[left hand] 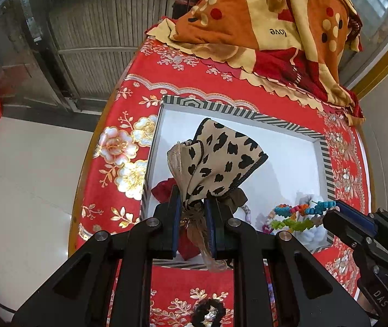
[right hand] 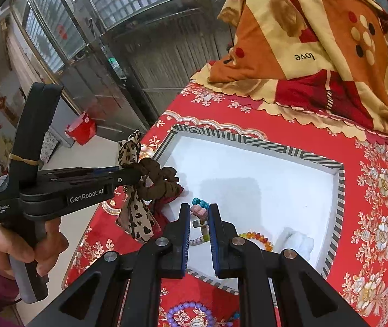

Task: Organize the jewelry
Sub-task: 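Carry the leopard bow and colourful beaded hair tie into the tray, open both tools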

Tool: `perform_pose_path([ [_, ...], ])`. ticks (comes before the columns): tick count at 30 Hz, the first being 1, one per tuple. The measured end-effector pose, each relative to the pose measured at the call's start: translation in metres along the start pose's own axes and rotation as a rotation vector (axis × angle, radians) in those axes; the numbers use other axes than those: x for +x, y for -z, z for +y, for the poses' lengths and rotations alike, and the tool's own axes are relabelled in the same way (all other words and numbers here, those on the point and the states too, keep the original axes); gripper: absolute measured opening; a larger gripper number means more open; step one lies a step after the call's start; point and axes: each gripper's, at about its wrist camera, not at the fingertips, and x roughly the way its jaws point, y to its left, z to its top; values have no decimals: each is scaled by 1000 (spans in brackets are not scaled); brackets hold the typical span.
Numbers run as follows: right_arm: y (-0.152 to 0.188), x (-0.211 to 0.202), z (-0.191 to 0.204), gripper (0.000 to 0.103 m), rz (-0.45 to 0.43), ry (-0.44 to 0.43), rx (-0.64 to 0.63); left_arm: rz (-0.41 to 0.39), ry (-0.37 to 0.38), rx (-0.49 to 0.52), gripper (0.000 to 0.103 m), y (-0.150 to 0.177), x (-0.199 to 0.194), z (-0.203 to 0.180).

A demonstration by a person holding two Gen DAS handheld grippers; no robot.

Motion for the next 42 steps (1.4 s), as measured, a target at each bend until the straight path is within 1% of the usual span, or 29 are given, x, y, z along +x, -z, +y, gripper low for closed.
perform_pose_path([
  [15, -15, 23, -5, 13, 31, -8, 10, 21, -2, 10, 15, -22, 21, -6],
  [21, -29, 36, -3, 13, 31, -16, 13, 34, 18, -19, 15, -38, 35, 1],
  [26, -42, 54, -4, 13, 42, -23, 24, 34, 13, -48, 15, -51, 49, 9],
  [30, -44, 70, -16, 12, 72, -7, 58, 46, -6, -49, 15, -56, 61, 12],
  [35, -32, 89, -44, 13, 136, 37, 118, 67, -42, -55, 15, -56, 75, 20],
  [37, -25, 96, -54, 13, 152, 42, 147, 73, -56, -54, 15, -56, 80, 22],
  [42, -20, 110, -65, 13, 169, 51, 180, 80, -83, -40, 15, -55, 90, 20],
])
